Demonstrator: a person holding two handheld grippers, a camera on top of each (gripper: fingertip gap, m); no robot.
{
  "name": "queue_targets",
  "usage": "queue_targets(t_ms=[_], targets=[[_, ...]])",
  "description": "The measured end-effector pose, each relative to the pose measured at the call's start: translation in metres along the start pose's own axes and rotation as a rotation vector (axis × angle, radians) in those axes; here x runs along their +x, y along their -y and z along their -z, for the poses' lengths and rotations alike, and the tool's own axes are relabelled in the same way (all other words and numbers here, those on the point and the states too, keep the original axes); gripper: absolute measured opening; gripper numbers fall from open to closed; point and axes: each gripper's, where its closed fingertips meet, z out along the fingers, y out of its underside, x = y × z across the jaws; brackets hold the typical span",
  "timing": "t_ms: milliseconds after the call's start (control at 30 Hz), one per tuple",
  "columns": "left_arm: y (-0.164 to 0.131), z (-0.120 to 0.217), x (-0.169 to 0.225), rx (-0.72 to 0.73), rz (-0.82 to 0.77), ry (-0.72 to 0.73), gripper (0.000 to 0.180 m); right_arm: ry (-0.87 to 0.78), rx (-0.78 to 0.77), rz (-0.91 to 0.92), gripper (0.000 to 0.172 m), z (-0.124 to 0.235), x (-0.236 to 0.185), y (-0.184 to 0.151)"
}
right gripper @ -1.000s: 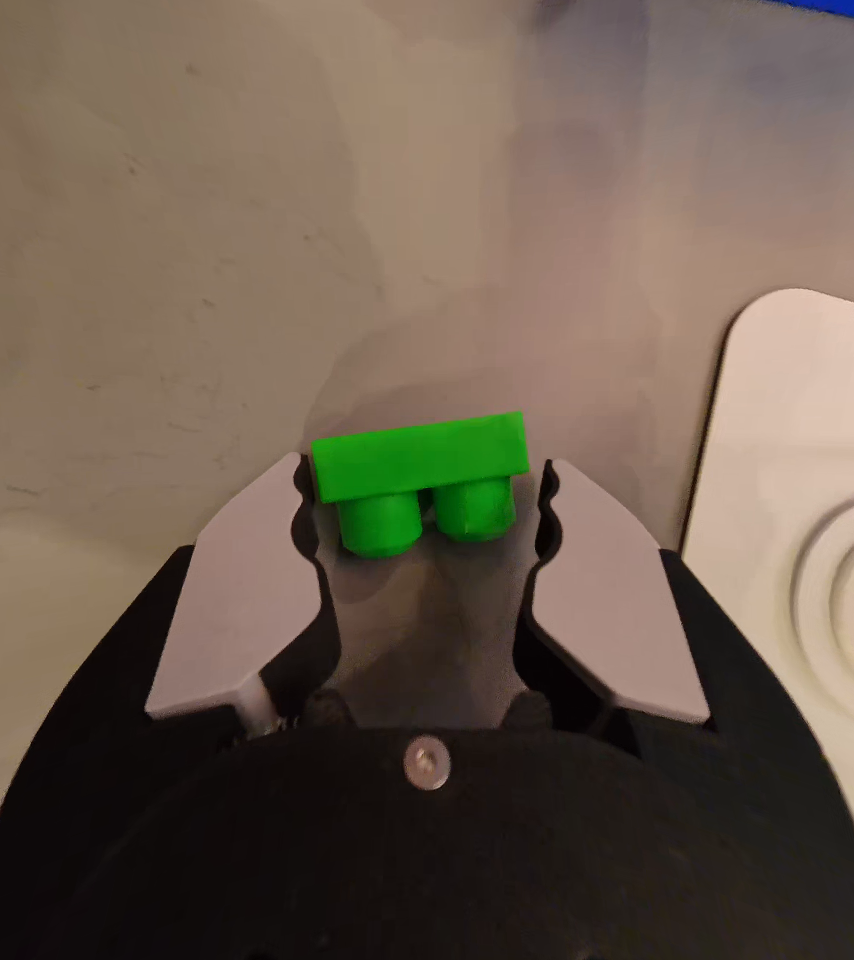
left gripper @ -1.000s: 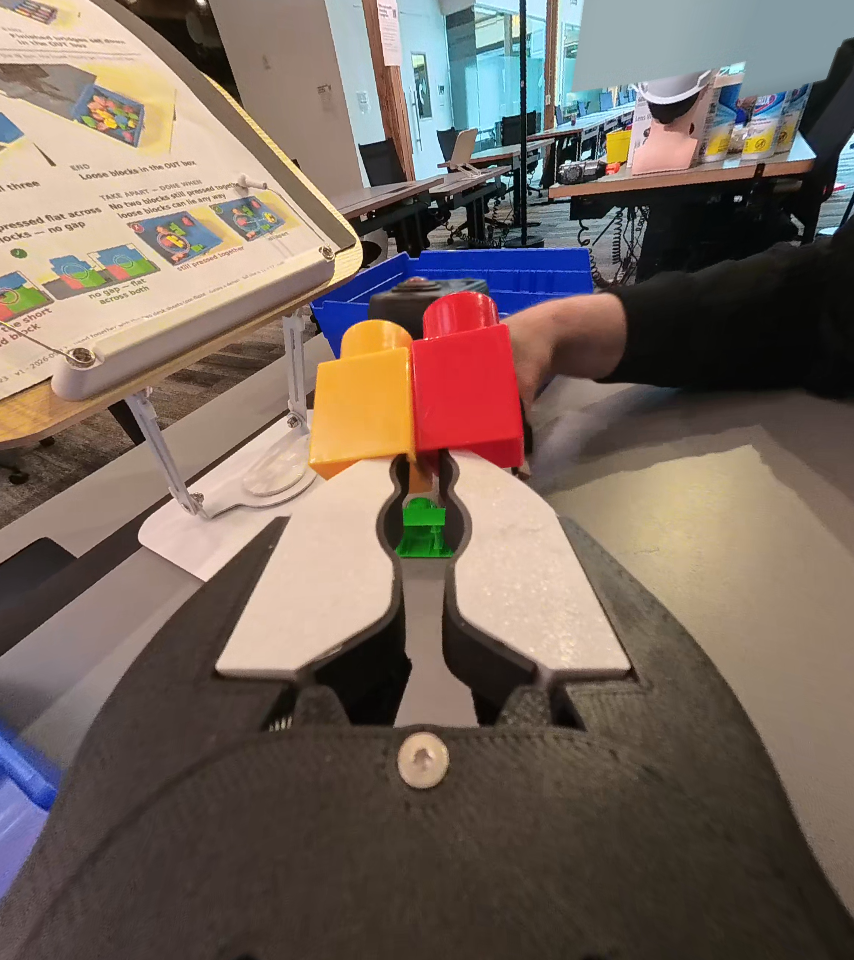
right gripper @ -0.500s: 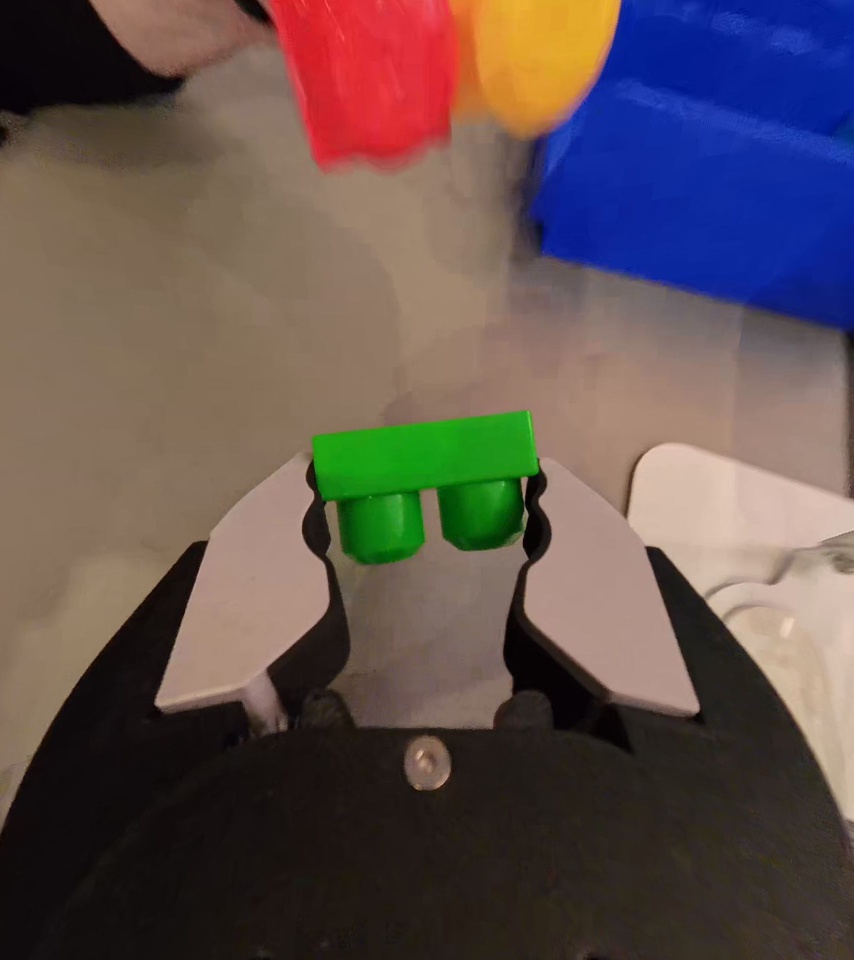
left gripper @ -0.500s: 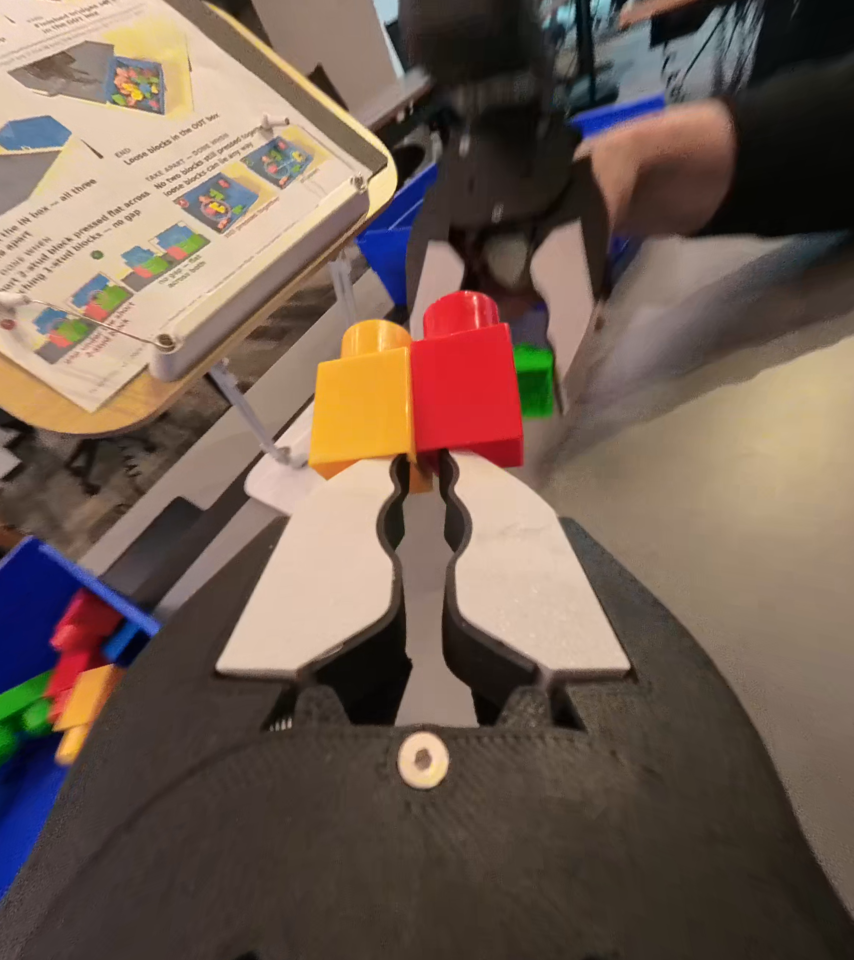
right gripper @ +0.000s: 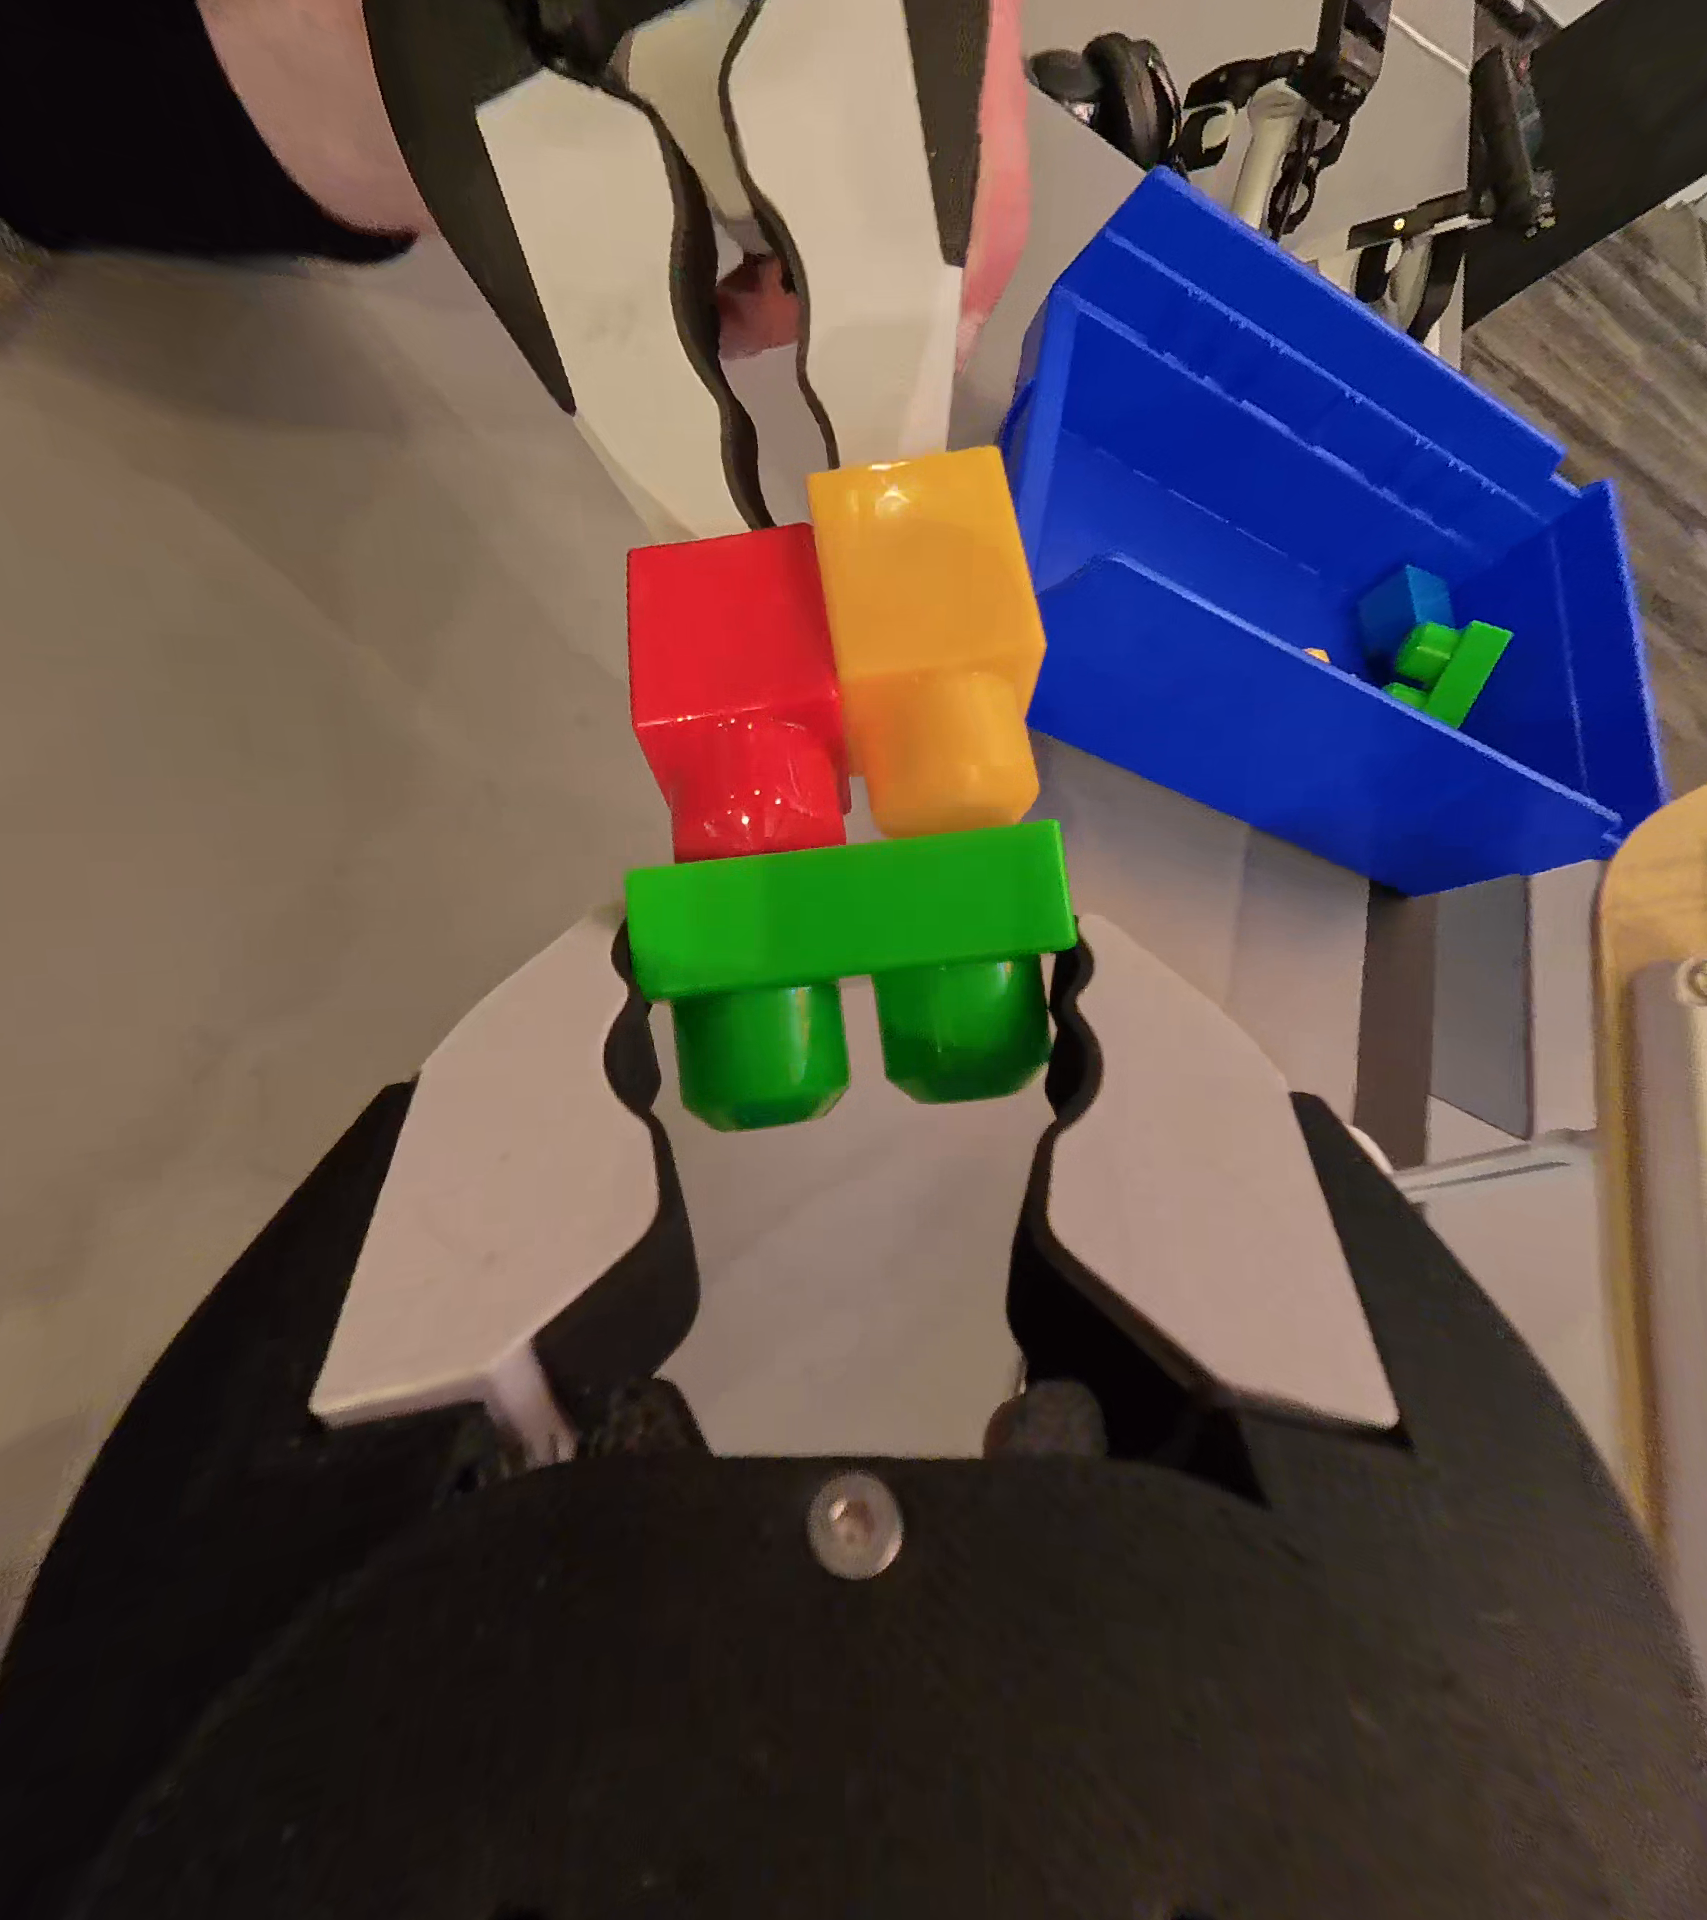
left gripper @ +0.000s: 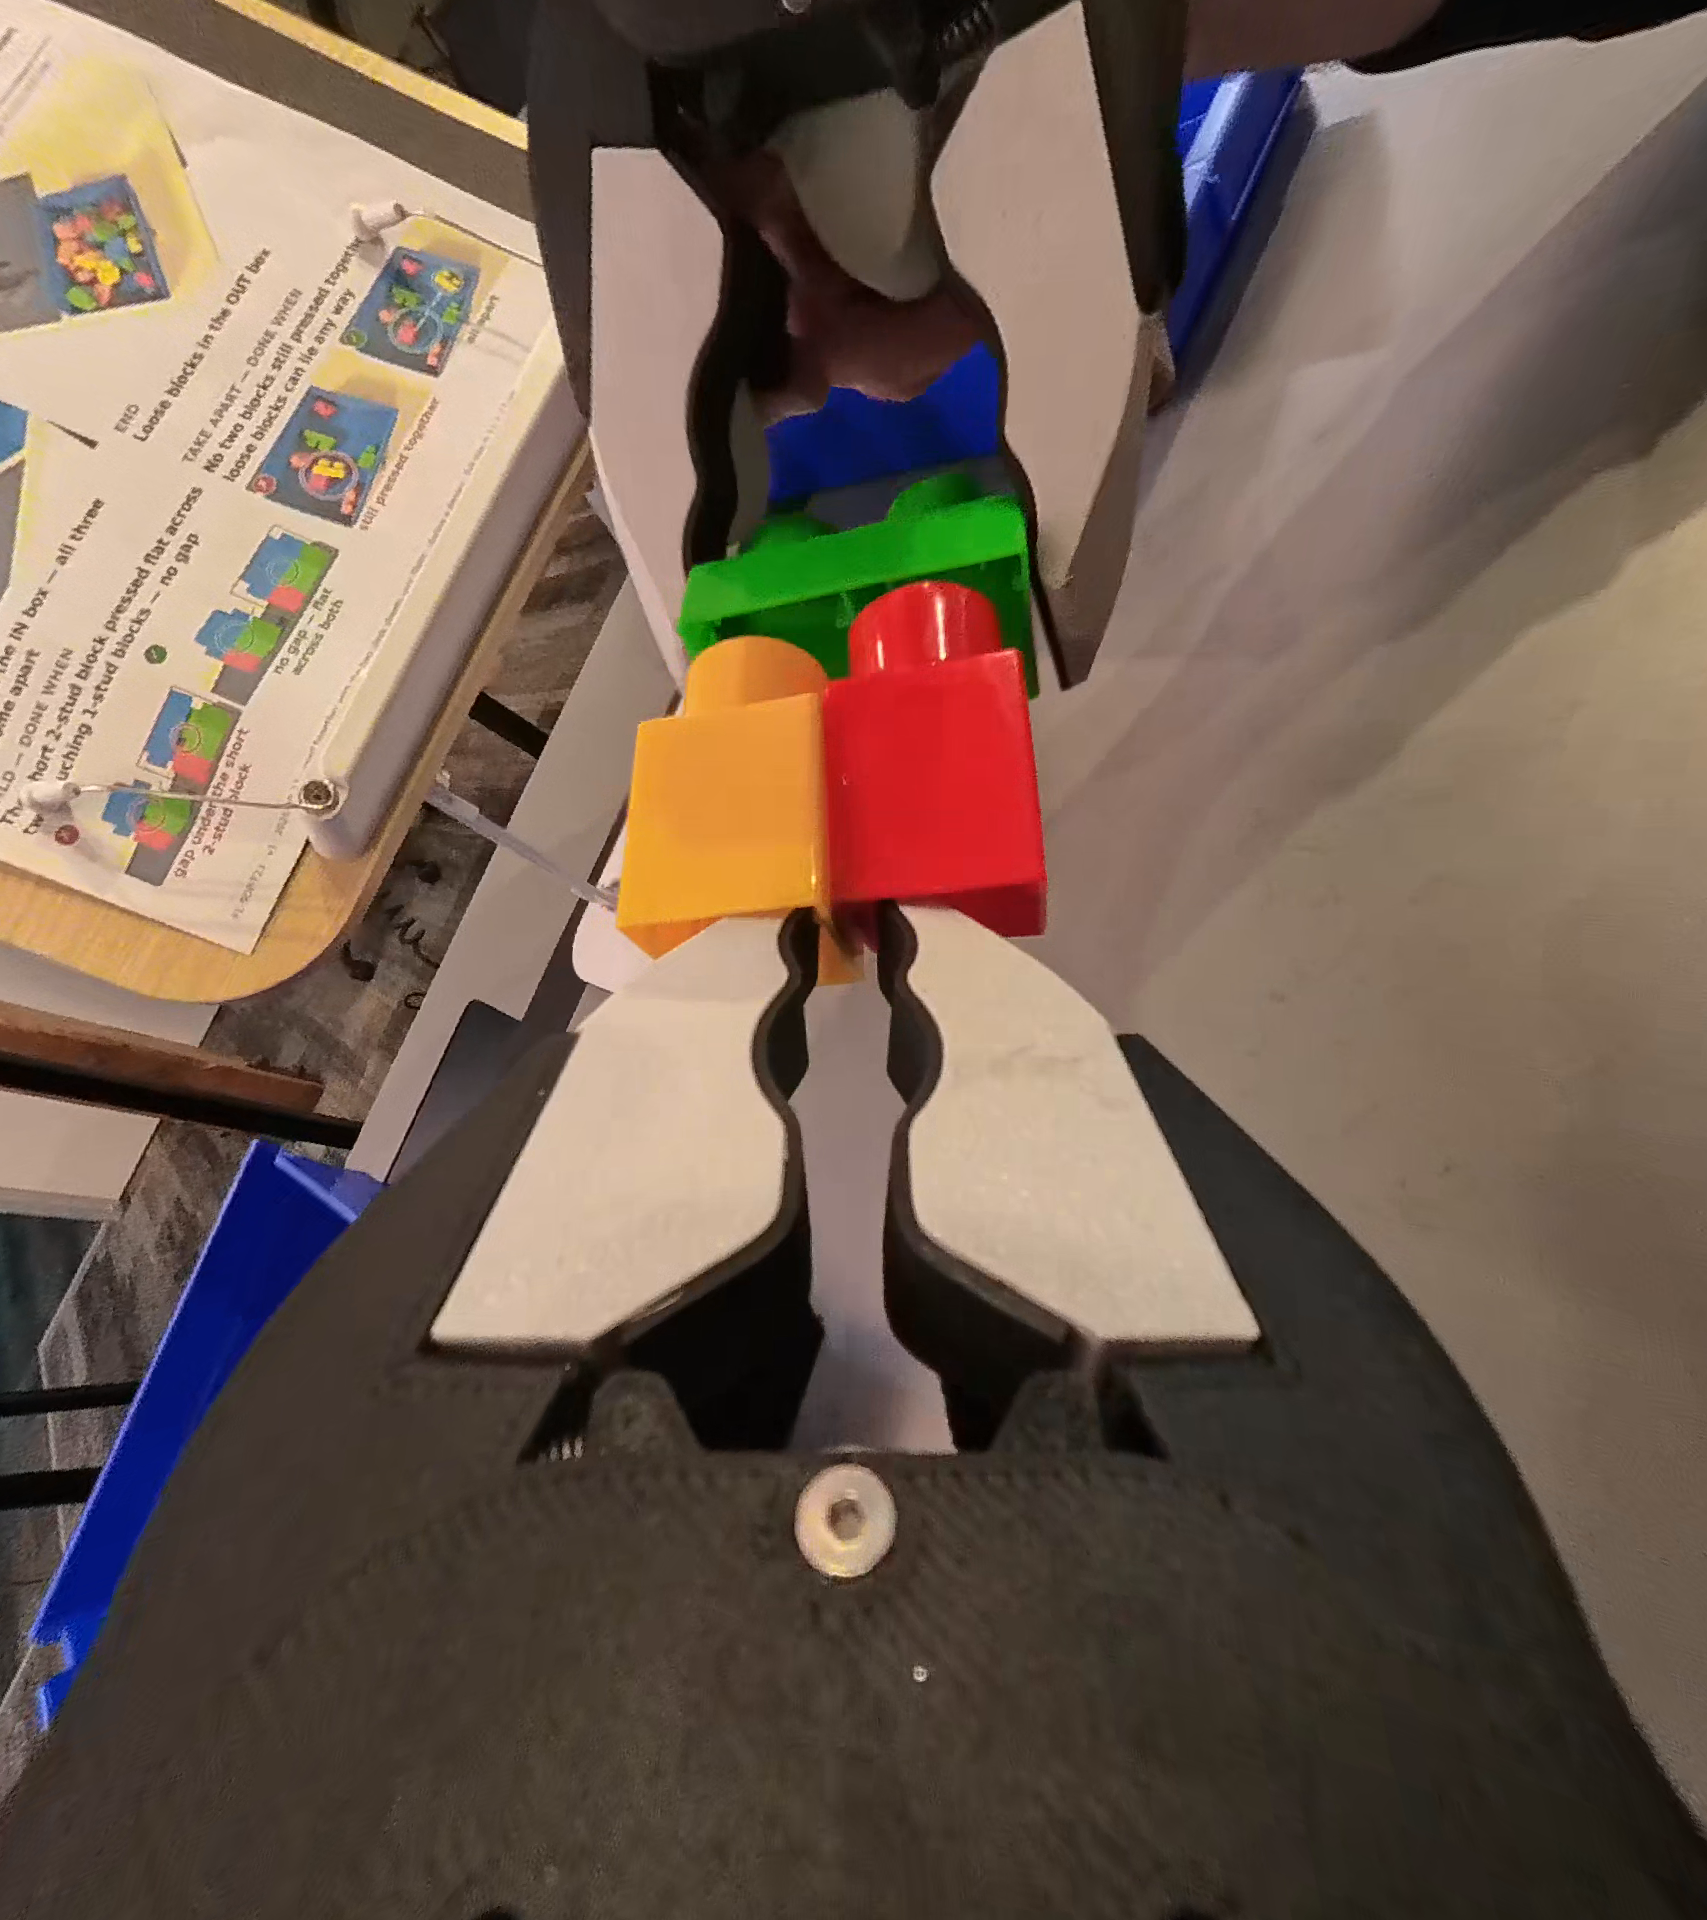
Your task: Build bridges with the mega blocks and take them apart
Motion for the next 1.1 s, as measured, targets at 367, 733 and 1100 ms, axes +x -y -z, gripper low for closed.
queue_targets(t_ms=[367, 733, 1100], targets=[[0.007, -0.007, 0.002, -0.01, -0.022, -0.002, 0.01, -0.042, 0.006, 0.055, 0.075, 0.001, -0.002, 0.007], [0.013, -0.007, 0.0, 0.026, 0.002, 0.001, 0.009, -0.071, 0.031, 0.075, 0.074, 0.003, -0.002, 0.013], [0.014, -0.009, -0.001, 0.028, 0.025, 0.01, 0.009, -0.115, 0.034, 0.087, 0.074, 0.002, 0.0, 0.016]])
